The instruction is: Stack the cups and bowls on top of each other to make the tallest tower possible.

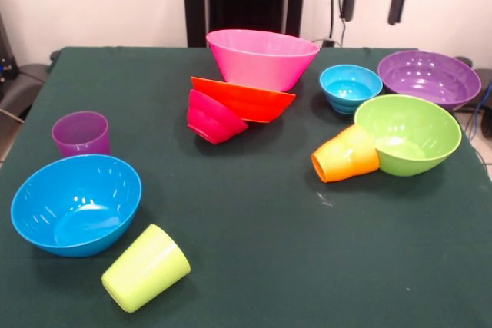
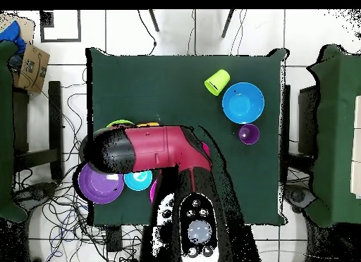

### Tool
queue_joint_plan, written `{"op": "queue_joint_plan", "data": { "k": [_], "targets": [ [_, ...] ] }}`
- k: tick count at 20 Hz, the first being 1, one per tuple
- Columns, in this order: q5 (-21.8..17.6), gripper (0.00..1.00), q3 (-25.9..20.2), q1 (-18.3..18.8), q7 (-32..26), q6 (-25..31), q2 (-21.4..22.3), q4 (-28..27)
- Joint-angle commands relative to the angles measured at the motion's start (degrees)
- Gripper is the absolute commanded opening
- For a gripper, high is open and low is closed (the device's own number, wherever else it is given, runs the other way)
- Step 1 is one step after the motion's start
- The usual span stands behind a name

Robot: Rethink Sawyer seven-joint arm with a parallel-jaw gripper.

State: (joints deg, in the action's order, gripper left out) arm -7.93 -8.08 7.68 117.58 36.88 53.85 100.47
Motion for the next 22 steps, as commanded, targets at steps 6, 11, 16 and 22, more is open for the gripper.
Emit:
{"op": "queue_joint_plan", "data": {
  "k": [6, 11, 16, 22],
  "targets": [
    [3.1, 1.00, 0.0, -2.2, 8.2, 1.2, -6.5, -6.2],
    [4.0, 1.00, -1.5, -0.9, 5.7, -0.9, -9.3, -7.3],
    [3.9, 1.00, -1.7, -0.3, 3.8, 1.4, -10.4, -10.3],
    [3.0, 1.00, -3.7, 0.8, -0.4, 1.8, -13.8, -14.9]
  ]
}}
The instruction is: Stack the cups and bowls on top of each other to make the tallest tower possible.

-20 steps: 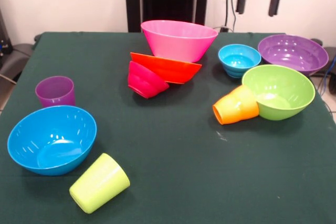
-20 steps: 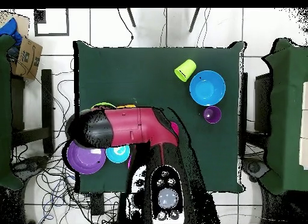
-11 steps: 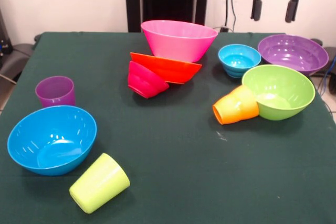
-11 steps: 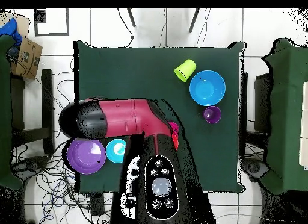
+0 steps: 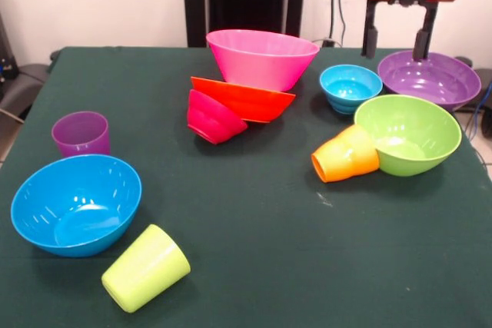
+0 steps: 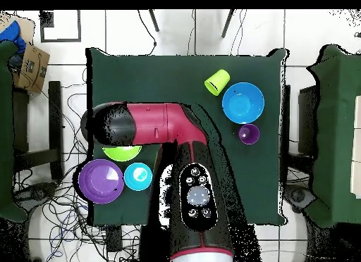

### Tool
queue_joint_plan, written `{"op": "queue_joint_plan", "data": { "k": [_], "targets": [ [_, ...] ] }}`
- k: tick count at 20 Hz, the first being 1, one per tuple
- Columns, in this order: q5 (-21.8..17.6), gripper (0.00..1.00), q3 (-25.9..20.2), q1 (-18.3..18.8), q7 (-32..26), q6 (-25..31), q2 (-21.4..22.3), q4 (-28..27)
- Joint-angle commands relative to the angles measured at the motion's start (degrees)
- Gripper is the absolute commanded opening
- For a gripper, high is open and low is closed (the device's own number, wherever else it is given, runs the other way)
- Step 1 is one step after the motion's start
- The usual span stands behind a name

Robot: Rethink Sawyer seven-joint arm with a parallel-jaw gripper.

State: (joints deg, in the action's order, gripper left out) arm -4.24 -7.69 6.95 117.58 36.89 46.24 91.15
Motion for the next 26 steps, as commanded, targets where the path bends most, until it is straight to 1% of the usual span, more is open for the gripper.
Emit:
{"op": "queue_joint_plan", "data": {
  "k": [1, 6, 7, 10, 11, 14, 16, 19, 26],
  "targets": [
    [-0.8, 1.00, -4.3, 1.9, -1.0, 1.8, -6.4, -5.9],
    [-1.4, 1.00, -4.3, 2.3, -1.5, 0.0, -6.9, -5.9],
    [-1.7, 1.00, -4.2, 2.2, -1.5, -0.3, -7.6, -6.5],
    [-2.2, 1.00, -3.6, 2.4, -1.3, -0.1, -8.1, -6.2],
    [-2.7, 1.00, -3.6, 2.4, -1.5, -1.5, -8.4, -6.2],
    [-3.3, 1.00, -4.4, 3.2, -2.8, -2.8, -9.4, -6.3],
    [-3.4, 1.00, -4.7, 3.3, -3.4, -2.4, -9.3, -6.6],
    [-4.6, 1.00, -5.5, 4.2, -5.7, -2.8, -10.4, -7.3],
    [-7.3, 1.00, -6.8, 4.6, -8.5, -4.7, -11.5, -6.7]
  ]
}}
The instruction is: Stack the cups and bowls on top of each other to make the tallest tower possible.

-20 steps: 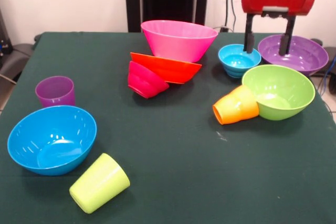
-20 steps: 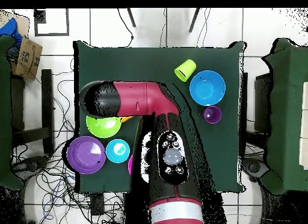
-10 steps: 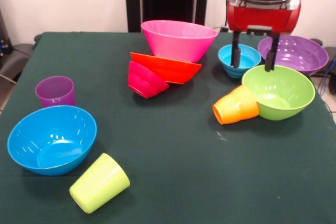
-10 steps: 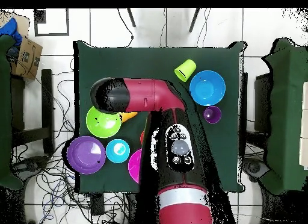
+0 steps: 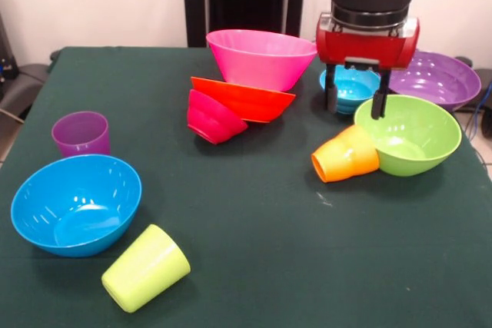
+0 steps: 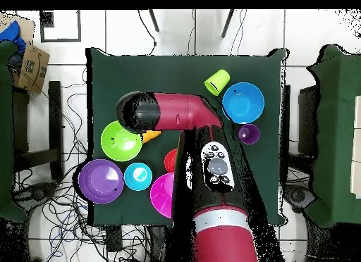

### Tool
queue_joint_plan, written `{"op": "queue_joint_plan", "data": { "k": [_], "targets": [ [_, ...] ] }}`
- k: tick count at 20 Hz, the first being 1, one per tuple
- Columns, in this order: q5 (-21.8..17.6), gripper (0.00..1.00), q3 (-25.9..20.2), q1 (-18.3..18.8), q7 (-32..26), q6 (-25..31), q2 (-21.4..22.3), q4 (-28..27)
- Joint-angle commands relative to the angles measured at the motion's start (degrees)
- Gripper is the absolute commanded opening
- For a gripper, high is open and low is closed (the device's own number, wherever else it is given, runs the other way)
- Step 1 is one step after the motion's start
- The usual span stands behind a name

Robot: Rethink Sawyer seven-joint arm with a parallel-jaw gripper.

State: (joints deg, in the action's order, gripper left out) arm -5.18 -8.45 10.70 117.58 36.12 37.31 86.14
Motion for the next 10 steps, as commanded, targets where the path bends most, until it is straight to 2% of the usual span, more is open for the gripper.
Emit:
{"op": "queue_joint_plan", "data": {
  "k": [1, 4, 8, 10],
  "targets": [
    [-6.7, 1.00, -6.2, 1.0, -8.6, -4.2, -2.8, -1.6],
    [-7.6, 1.00, -6.5, 0.7, -8.2, -4.5, -3.3, -1.7],
    [-8.9, 1.00, -6.9, 0.2, -7.6, -5.2, -6.2, -3.3],
    [-9.0, 1.00, -7.1, 0.2, -7.8, -4.2, -6.0, -3.2]
  ]
}}
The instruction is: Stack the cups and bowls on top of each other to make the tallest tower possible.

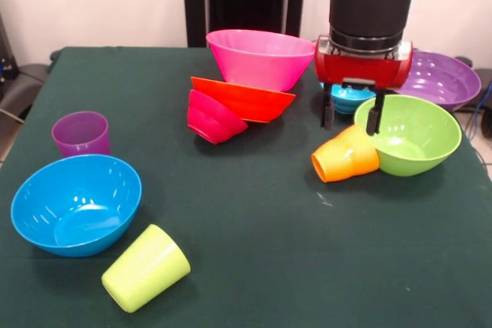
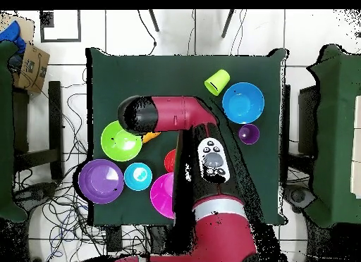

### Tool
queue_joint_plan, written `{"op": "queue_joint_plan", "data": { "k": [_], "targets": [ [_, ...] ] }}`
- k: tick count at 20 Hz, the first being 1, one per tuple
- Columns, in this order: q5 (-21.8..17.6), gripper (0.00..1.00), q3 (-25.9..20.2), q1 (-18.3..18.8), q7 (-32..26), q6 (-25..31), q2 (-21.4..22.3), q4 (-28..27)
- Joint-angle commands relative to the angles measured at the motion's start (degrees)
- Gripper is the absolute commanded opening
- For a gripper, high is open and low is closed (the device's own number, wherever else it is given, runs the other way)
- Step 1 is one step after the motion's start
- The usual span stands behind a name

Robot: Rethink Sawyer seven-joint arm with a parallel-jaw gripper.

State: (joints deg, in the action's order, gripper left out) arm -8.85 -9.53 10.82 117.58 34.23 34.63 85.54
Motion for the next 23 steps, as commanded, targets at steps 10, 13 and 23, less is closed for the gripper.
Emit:
{"op": "queue_joint_plan", "data": {
  "k": [10, 13, 23],
  "targets": [
    [-5.1, 1.00, -8.5, 2.2, -8.0, 0.1, 0.1, 2.8],
    [-4.7, 1.00, -9.4, 3.1, -8.6, 1.7, 1.3, 4.0],
    [-5.5, 1.00, -11.6, 5.4, -9.4, 3.0, 2.0, 6.0]
  ]
}}
